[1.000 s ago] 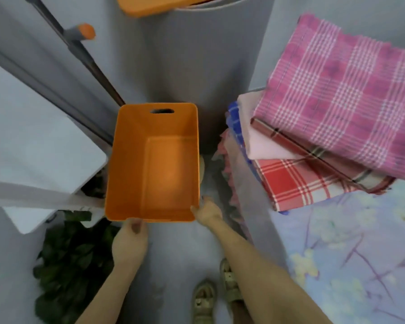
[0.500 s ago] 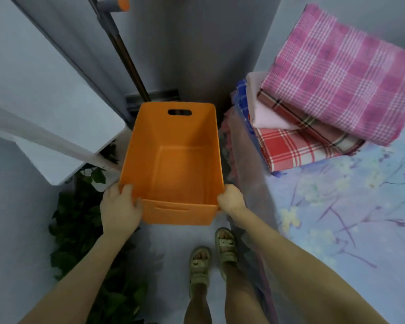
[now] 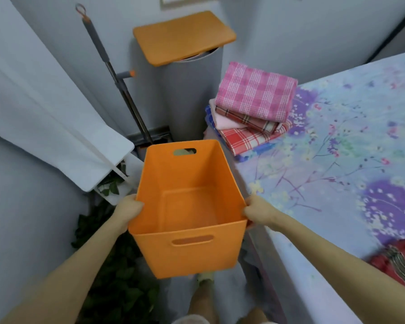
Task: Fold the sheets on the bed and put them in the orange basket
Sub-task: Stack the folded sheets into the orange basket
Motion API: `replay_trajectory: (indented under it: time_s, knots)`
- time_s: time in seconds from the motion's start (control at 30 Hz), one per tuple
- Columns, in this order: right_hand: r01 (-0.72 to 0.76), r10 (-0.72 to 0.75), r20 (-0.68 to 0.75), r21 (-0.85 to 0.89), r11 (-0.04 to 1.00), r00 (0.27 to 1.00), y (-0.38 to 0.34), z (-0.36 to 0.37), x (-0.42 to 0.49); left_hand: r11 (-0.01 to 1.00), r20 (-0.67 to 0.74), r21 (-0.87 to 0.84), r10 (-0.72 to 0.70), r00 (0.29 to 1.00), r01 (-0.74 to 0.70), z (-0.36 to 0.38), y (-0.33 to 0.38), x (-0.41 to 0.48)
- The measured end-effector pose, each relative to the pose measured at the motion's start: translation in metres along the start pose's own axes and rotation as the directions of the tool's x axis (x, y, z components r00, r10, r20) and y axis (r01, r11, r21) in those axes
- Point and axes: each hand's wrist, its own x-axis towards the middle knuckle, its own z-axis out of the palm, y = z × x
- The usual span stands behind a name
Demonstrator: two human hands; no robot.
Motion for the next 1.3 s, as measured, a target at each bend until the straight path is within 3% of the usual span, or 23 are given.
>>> replay_trajectory:
  time_s: [0.23, 0.33, 0.5, 0.67, 0.87, 1.03, 1.2, 1.3]
  knots:
    - [-0.037, -0.015, -0.303, -0.166, 0.985, 0.953, 0.077, -0.021, -0.124, 0.937, 0.038, 0.276, 0.211, 0.977, -0.213, 0.047, 0.023, -0.094]
    - [-0.086, 0.018, -0.411, -0.149, 0.985, 0.912, 0.123, -0.032, -0.187, 0.892, 0.1, 0.331, 0.29, 0.952, -0.307, 0.087, 0.038, -0.135]
    - [-0.132, 0.117, -0.578, 0.015, 0.991, 0.808, 0.188, -0.069, -0.269, 0.866, 0.203, 0.247, 0.393, 0.897, -0.435, 0.163, 0.079, -0.17]
    - [-0.17, 0.199, -0.698, 0.111, 0.979, 0.688, 0.241, -0.094, -0.29, 0.822, 0.242, 0.213, 0.479, 0.844, -0.528, 0.236, 0.13, -0.174]
    - [-0.162, 0.339, -0.719, 0.306, 0.938, 0.606, 0.291, -0.079, -0.251, 0.711, 0.255, 0.22, 0.62, 0.743, -0.668, 0.29, 0.179, -0.148]
    - [-0.14, 0.444, -0.668, 0.458, 0.878, 0.597, 0.296, -0.064, -0.194, 0.509, 0.374, 0.31, 0.711, 0.595, -0.803, 0.304, 0.216, -0.097]
    - [-0.178, 0.565, -0.61, 0.577, 0.797, 0.556, 0.278, -0.091, -0.115, 0.365, 0.472, 0.418, 0.695, 0.542, -0.832, 0.312, 0.263, -0.019]
    - [-0.259, 0.65, -0.521, 0.634, 0.729, 0.553, 0.256, -0.114, -0.065, 0.312, 0.492, 0.484, 0.675, 0.549, -0.817, 0.307, 0.287, 0.027]
